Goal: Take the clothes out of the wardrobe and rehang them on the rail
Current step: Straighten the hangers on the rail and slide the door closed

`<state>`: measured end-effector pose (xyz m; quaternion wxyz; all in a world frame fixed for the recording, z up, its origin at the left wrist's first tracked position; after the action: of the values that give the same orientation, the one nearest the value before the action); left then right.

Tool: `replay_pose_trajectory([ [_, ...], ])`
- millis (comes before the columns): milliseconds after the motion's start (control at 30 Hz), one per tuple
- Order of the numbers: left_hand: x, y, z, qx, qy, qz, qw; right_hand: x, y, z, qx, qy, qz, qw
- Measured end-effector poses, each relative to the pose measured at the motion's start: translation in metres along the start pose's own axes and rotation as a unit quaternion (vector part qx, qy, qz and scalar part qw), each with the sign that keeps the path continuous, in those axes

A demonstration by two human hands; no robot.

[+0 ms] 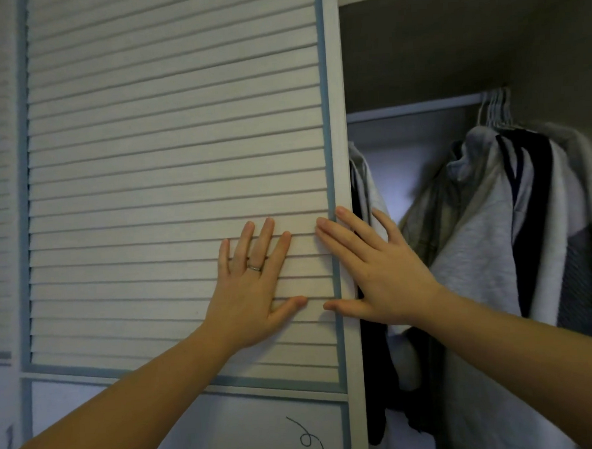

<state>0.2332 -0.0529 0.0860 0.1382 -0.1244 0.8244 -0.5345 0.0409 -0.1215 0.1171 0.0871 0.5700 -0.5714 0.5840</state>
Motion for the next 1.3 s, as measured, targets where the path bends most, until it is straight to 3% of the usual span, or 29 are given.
replay_pose_trajectory([
  [867,0.182,-0.015,-0.003,0.080,0.047,0.057,0.994,0.070,0.157,-0.056,-0.099,0.071,0.086,0.989],
  [1300,0.272,-0.024,-0.007,0.056,0.070,0.059,0.994,0.108,0.227,-0.087,-0.203,0.114,0.123,0.965],
])
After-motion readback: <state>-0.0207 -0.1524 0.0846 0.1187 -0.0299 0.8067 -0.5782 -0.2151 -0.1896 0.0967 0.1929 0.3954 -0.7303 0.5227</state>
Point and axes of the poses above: each hand's wrist, its own y-axis away from the middle knuckle, its own z-axis out of the palm, x = y × z, the point moved 5 cm from there along -y, towards the middle knuckle, and after that the axes turned 15 degrees about -z, right-handed, at the moved point
